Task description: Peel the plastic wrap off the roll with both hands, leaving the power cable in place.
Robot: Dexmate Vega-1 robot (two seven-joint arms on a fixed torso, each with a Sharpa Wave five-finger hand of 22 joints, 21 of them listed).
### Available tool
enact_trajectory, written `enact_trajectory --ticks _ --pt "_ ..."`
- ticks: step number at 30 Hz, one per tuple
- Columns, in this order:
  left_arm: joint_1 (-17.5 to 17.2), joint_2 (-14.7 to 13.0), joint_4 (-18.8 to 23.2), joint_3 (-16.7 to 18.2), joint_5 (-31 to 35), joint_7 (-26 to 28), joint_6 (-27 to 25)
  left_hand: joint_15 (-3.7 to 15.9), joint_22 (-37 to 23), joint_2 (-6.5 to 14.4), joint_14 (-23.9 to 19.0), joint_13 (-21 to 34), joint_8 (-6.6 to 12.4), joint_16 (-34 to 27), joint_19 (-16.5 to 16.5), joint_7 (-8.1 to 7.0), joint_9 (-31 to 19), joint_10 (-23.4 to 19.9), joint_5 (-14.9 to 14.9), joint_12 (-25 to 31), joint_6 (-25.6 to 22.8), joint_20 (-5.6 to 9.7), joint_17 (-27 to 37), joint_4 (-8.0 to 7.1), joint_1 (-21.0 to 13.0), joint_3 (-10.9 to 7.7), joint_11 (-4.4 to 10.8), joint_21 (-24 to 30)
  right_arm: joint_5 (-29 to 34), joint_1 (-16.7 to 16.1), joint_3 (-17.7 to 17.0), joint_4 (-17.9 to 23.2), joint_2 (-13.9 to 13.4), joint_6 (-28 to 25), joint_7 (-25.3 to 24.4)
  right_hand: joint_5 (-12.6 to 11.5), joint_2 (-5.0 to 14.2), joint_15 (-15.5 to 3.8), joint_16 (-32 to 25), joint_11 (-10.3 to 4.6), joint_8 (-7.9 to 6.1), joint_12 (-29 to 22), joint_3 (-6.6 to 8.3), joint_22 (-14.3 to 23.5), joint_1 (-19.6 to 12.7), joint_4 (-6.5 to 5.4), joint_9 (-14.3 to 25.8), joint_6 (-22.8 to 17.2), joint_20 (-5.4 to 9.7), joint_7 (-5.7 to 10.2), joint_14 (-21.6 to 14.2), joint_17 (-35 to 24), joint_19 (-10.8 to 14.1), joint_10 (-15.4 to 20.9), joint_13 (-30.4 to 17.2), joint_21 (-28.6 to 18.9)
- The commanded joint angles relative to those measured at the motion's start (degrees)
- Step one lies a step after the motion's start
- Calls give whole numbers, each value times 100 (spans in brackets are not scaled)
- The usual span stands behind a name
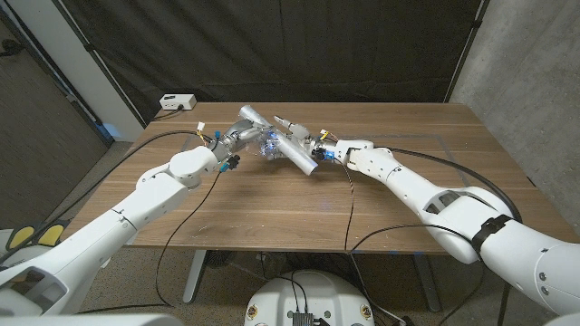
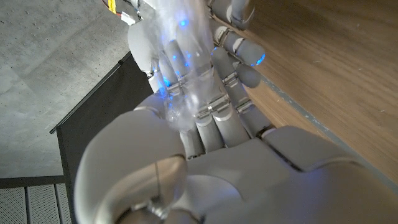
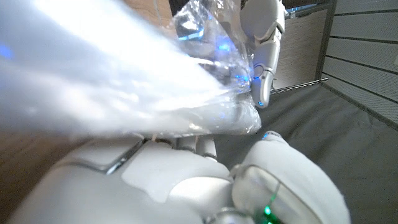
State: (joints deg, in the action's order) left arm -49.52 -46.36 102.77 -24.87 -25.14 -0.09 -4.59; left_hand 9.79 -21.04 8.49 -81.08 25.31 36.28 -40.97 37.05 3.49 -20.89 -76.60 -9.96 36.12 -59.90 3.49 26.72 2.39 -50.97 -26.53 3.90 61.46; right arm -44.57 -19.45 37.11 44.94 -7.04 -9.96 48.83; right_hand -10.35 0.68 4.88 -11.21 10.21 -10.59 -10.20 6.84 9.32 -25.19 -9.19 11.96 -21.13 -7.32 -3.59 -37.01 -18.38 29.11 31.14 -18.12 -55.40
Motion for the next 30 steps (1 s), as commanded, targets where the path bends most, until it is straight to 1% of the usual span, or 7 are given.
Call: enact_trajectory --ticks 1,4,8,11,18,23,30 --pt "50 -95 254 -75 99 65 -404 13 9 -20 13 25 26 -100 17 238 -50 -103 -9 44 -236 184 54 8 -42 -49 11 62 95 662 -307 -2467 863 273 1305 8 -58 15 -16 31 5 -70 -111 4 207 -15 -7 98 -65 -16 26 24 110 -58 32 61" --pt "55 -91 294 -83 103 88 -455 17 9 -22 16 32 30 -141 6 237 -73 -99 -9 48 -242 192 79 12 -42 -61 5 93 256 674 -341 -2458 850 260 1371 -8 -94 21 -36 38 -12 -95 -173 5 326 -16 -10 117 -30 -19 -10 53 266 -67 66 79" --pt "45 -34 378 -78 48 196 -603 23 12 -28 18 -1 37 -210 28 254 -113 -136 -11 44 -254 205 121 18 -42 -83 22 160 471 777 -280 -2411 767 -171 1582 -29 -126 26 -53 88 -25 -115 -236 3 452 -15 -14 134 -18 -37 -46 86 447 -84 104 102" --pt "35 -25 494 -77 51 315 -756 41 24 -18 22 -26 52 -273 123 240 -162 -181 -15 53 -284 246 145 21 -41 -119 77 261 558 803 -288 -2432 760 -404 1597 -48 -112 121 -30 154 -7 -106 -265 18 533 -13 -17 222 -1 -79 13 111 496 -155 134 140" --pt "28 -94 795 -108 185 510 -1017 56 80 8 -22 -27 35 -349 286 256 -253 -272 -1 132 -237 325 103 -4 -15 -190 117 430 721 781 -313 -2440 744 -750 1437 -104 -59 316 46 229 9 -95 -363 74 798 -9 -26 466 -280 -131 309 192 312 -374 229 328" --pt "-53 -115 930 -90 311 629 -909 75 123 -4 -43 65 10 -488 311 243 -333 -279 -2 242 -158 378 159 -32 21 -225 160 526 767 743 -375 -2441 752 -776 1340 -117 -45 337 54 230 4 -92 -393 81 872 -6 -29 515 -342 -139 388 214 212 -438 256 397" --pt "-226 -96 1037 16 410 846 -740 84 167 -23 -33 149 39 -576 320 209 -422 -260 -10 340 -195 431 168 -35 26 -271 185 616 785 704 -454 -2449 788 -697 1391 -128 -23 337 47 231 -12 -96 -410 86 925 -2 -31 525 -333 -153 425 233 176 -476 278 436"
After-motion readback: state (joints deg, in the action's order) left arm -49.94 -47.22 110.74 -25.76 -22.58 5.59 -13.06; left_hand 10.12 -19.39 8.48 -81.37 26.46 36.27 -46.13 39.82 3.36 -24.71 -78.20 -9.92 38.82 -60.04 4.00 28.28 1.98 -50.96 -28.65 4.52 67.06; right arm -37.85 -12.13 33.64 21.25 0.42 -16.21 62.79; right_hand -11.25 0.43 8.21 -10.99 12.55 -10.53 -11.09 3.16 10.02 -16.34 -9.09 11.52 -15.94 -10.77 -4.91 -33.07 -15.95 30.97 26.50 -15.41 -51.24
